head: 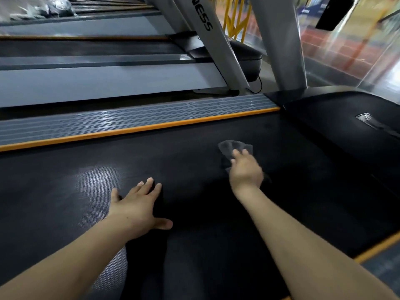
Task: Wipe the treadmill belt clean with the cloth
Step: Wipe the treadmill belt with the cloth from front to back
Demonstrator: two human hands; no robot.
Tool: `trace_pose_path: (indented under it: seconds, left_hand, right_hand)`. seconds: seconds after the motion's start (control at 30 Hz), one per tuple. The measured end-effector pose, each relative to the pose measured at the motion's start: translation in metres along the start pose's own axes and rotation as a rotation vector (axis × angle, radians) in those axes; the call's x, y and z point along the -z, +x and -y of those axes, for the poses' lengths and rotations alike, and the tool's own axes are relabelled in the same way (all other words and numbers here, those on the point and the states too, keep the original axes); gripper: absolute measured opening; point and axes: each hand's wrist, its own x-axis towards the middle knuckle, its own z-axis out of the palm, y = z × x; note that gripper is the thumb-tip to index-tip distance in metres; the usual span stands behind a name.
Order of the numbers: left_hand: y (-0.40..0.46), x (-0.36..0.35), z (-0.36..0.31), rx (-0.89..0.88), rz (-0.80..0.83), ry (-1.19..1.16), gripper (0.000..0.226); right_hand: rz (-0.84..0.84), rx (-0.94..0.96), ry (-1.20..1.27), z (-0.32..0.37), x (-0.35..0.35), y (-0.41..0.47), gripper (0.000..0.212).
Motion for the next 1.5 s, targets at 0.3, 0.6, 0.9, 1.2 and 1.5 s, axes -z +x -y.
trace_pose_path:
  seconds: [0.3, 0.6, 0.9, 1.2, 1.5]
  left_hand:
    - [0.000, 0.005, -0.007, 0.031, 0.049, 0.007, 0.119]
    - [0.002, 0.002, -0.005, 0.030, 0.086, 0.006, 0.119]
    - [0.005, 0.001, -0.007, 0.024, 0.099, 0.017, 0.120]
    - [0.008, -0.002, -0.003, 0.014, 0.104, -0.040, 0.122]
    - [0.007, -0.002, -0.002, 0.001, 0.078, -0.050, 0.120]
  right_hand:
    - [0.104, 0.482, 0.043, 0.019, -0.014, -0.023, 0.041]
    - [0.021, 0.052, -0.008, 0.027, -0.005, -0.018, 0.042]
    - [0.049, 0.290, 0.026, -0.003, -0.003, 0.013, 0.040]
    - [0.123, 0.370, 0.056, 0.086, -0.049, -0.050, 0.037]
    - [0.014, 0.037, -0.030, -0.022, 0.016, -0.006, 0.043]
